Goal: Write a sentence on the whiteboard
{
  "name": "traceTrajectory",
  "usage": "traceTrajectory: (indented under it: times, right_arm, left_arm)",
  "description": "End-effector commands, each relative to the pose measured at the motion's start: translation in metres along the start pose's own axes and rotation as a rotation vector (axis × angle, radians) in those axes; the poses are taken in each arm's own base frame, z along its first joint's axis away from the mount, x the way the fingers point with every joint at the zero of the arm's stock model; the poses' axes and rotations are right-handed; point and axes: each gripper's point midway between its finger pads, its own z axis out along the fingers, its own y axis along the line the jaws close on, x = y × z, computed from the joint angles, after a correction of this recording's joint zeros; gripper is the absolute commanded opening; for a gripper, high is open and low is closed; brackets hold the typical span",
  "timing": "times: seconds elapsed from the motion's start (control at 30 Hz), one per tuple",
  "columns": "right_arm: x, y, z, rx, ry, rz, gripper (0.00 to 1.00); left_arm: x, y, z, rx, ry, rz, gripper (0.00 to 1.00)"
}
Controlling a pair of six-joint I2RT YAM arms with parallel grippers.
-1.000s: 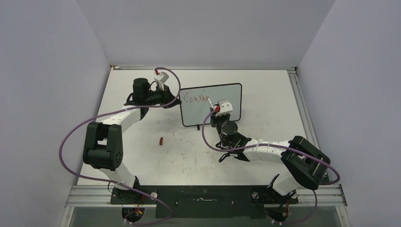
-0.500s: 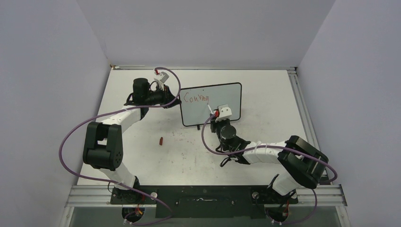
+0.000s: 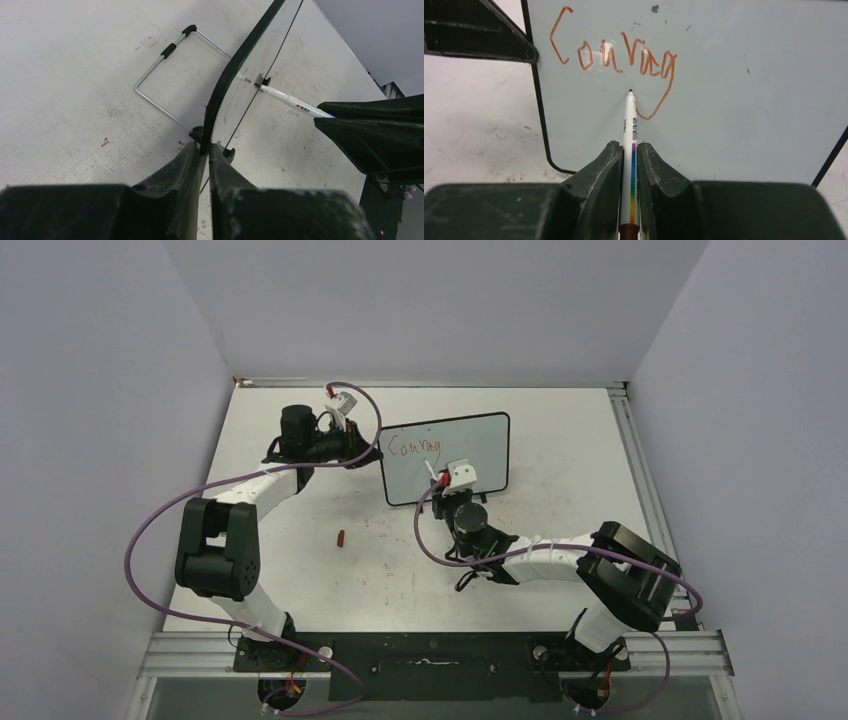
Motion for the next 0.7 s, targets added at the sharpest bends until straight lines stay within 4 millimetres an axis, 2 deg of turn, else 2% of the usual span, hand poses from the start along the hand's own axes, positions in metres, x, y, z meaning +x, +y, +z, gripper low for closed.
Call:
traceTrajectory:
  times: [0.0,0.13,0.33,0.67]
  right_arm:
    - [-0.06,0.008,0.001,-0.021,-0.139,0.076,0.05]
    - [-0.075,-0.004,-0.006,0.009,-0.161,0.076,0.05]
    - [-0.068,-0.03,-0.004,0.06,-0.151,0.071,0.05]
    - [-0.061,-0.033,0.005,0.057,-0.138,0.06,0.05]
  left_arm:
    - [-0.024,-0.013,-0.007,0.023,-0.044,0.054,0.0]
    - [-0.025,-0.013,-0.007,0.023,-0.046,0.055,0.0]
    - [-0.025,-0.013,-0.007,0.023,-0.046,0.055,0.0]
    - [-0.024,-0.012,-0.007,0.022,-0.044,0.054,0.0]
